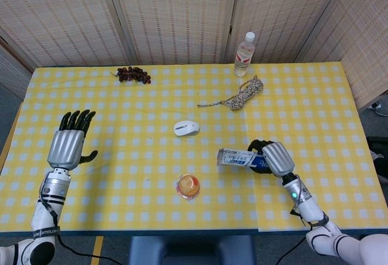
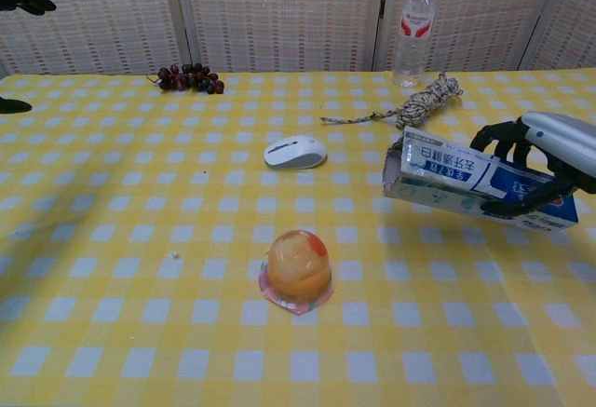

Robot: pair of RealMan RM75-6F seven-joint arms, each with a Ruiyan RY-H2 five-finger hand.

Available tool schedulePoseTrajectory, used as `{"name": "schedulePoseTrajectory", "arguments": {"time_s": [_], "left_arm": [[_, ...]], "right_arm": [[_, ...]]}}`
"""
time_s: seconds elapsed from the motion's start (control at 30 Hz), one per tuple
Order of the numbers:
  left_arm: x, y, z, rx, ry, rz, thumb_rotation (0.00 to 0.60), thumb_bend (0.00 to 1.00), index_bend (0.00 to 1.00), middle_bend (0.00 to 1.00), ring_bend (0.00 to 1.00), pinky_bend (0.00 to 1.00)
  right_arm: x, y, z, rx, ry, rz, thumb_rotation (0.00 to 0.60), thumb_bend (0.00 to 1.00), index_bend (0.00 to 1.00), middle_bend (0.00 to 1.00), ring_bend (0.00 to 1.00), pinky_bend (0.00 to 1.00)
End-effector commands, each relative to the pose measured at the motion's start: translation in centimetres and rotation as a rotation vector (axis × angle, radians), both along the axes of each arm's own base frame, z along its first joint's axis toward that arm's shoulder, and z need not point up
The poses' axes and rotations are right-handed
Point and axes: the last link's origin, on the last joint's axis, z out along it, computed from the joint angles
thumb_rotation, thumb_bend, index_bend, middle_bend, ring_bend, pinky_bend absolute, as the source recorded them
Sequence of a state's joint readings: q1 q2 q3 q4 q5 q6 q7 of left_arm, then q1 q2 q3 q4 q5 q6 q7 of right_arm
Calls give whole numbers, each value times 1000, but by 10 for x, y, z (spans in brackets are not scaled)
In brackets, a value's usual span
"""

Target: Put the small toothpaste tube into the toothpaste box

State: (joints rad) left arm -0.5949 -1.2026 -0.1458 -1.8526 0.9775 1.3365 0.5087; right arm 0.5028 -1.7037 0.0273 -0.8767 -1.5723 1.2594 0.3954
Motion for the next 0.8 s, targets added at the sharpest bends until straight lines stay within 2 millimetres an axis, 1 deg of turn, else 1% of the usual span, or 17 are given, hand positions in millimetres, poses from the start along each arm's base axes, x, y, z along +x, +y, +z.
{"name": "schedulePoseTrajectory", "arguments": {"time_s": [0.03,0.17,0.23,0.33,0.4,0.47,0.57,0.6,0.7,0.8], "left_arm": [[-5,1,-4,-28,21,26,600,248,56,83,6,0],[-4,4,-7,-44,40,37,600,248,33,68,6,0],[-4,5,-8,-45,41,41,600,248,23,61,6,0],[-5,6,-7,-44,33,52,600,248,18,61,9,0],[-5,7,-7,-41,30,54,600,248,16,60,12,0],[-5,7,-6,-39,27,53,600,248,12,60,12,0],[-6,7,-6,-43,27,56,600,247,3,60,12,0],[-6,7,-6,-46,28,60,600,247,1,59,12,0],[-7,7,-4,-47,31,66,600,247,0,54,12,0],[-13,3,0,-50,39,75,600,247,0,42,3,0]], "right_arm": [[-4,-3,-9,5,30,-33,600,246,572,417,478,539],[-5,-7,-18,24,55,-48,600,247,539,388,473,539],[-7,-9,-20,32,69,-53,600,247,498,369,456,530],[-8,-9,-21,39,68,-58,600,246,377,293,402,483],[-8,-8,-19,40,60,-59,600,247,277,217,348,443],[-8,-8,-15,33,50,-57,600,247,155,135,280,391],[-6,-8,-8,7,30,-49,600,247,32,81,225,324],[-5,-7,-5,-4,27,-43,600,247,8,69,212,297],[-3,-2,4,-25,25,-29,600,246,0,32,178,246],[-3,7,22,-49,30,-21,600,247,0,0,112,179]]}}
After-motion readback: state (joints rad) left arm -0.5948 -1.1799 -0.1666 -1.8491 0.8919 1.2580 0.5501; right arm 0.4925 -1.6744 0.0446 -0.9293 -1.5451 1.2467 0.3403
